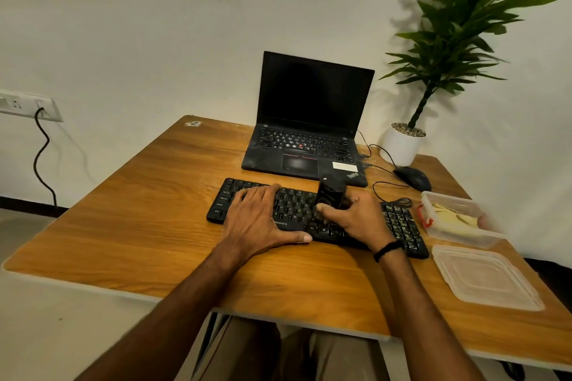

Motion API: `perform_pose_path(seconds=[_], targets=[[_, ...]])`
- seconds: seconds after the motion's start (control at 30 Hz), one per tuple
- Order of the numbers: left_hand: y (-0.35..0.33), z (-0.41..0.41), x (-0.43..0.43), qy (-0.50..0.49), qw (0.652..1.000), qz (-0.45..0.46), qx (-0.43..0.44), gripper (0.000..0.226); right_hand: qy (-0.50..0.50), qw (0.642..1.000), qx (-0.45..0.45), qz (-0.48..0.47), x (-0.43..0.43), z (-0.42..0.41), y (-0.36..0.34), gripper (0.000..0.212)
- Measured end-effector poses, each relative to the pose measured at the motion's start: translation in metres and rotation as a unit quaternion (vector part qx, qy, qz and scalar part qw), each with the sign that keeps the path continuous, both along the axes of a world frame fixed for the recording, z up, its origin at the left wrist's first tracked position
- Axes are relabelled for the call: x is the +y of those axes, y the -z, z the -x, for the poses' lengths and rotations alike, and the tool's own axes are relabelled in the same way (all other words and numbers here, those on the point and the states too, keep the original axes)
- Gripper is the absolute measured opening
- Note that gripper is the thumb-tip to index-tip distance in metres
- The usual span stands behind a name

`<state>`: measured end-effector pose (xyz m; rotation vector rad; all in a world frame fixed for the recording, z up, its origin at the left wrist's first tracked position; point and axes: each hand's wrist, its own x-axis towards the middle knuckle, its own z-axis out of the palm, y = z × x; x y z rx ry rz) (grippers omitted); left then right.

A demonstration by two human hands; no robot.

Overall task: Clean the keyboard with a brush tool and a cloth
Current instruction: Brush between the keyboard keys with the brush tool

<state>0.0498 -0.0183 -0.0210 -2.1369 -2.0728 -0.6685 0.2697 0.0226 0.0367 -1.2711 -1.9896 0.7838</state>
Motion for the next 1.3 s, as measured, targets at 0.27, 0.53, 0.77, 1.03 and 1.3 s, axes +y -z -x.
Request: perform_pose_path(seconds=[0.27, 0.53, 0.77, 1.03, 1.3], targets=[[0.002, 0.0, 0.001, 0.001, 1.0, -0.005, 0.002, 0.13, 0.006, 1.0, 0.023, 0.01, 0.001, -0.008, 0.005, 0.033], [0.003, 0.0, 0.001, 0.0, 1.0, -0.003, 0.008, 0.13, -0.009, 0.998, 0.046, 0.04, 0.005, -0.015, 0.006, 0.027], [0.002, -0.001, 0.001, -0.001, 1.0, -0.006, 0.004, 0.13, 0.014, 0.997, 0.065, 0.048, 0.019, -0.007, 0.011, 0.04], [0.003, -0.001, 0.002, -0.002, 1.0, -0.001, -0.005, 0.129, -0.014, 0.998, 0.029, 0.046, 0.034, 0.021, -0.004, 0.042], [0.003, 0.0, 0.003, -0.001, 1.0, 0.003, -0.01, 0.13, -0.033, 0.997, 0.028, 0.064, 0.046, 0.025, -0.004, 0.037]])
